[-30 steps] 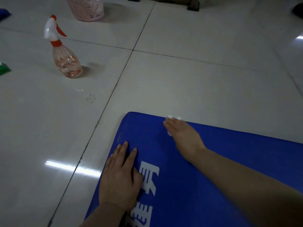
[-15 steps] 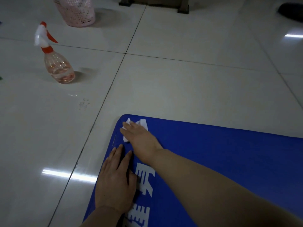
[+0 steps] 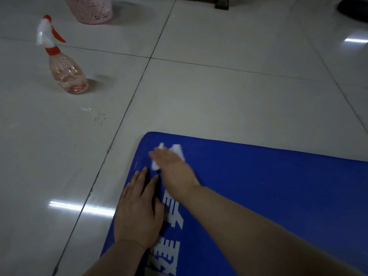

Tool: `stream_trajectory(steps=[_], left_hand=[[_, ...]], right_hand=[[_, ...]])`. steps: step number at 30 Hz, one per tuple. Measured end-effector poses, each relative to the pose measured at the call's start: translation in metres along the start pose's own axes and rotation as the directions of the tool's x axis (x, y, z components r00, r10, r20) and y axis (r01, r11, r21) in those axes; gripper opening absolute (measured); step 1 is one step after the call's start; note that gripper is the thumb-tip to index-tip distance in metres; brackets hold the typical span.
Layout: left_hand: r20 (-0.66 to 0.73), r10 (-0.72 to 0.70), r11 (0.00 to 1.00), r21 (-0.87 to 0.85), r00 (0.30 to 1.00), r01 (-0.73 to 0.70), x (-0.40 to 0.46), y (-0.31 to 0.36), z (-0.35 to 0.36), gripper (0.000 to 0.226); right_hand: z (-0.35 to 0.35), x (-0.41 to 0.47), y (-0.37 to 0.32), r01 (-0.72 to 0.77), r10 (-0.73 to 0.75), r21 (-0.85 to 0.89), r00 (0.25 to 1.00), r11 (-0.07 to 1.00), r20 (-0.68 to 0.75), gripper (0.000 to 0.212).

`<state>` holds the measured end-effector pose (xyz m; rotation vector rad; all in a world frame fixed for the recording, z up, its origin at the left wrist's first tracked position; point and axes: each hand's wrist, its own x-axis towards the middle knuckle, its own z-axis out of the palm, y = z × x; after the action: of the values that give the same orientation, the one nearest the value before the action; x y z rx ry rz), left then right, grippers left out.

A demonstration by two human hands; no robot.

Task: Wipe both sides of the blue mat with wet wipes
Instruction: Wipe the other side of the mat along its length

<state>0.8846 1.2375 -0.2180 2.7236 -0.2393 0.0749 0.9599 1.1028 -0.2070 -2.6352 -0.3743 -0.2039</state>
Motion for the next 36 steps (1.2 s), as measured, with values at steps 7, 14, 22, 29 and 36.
stream_trajectory(steps=[7,14,22,29,36], left_hand=[[-0.004,-0.012,1.000,0.014,1.000,0.012,-0.001,0.000,-0.001,0.056],[0.012,-0.009,0.999,0.031,1.000,0.009,0.000,0.000,-0.001,0.056],[0.008,-0.005,1.000,0.030,1.000,0.005,0.001,0.000,-0.002,0.057],[0.023,-0.015,0.999,0.036,1.000,0.014,0.001,0.000,-0.002,0.060],[0.015,0.000,0.998,0.055,1.000,-0.001,0.001,0.001,-0.003,0.059]], right_hand=[[-0.045,-0.022,0.045,0.194,-0.124,-0.270,0.959,0.943,0.256,0.073],[-0.057,-0.031,0.058,-0.305,0.323,-0.177,0.942,0.936,0.089,0.058],[-0.022,-0.010,0.021,0.157,-0.055,-0.316,0.950,0.936,0.309,0.072],[-0.078,-0.046,0.074,-0.289,0.323,-0.320,0.944,0.902,0.060,0.041],[-0.027,-0.045,0.001,-0.022,0.099,-0.264,0.954,0.964,0.282,0.071]])
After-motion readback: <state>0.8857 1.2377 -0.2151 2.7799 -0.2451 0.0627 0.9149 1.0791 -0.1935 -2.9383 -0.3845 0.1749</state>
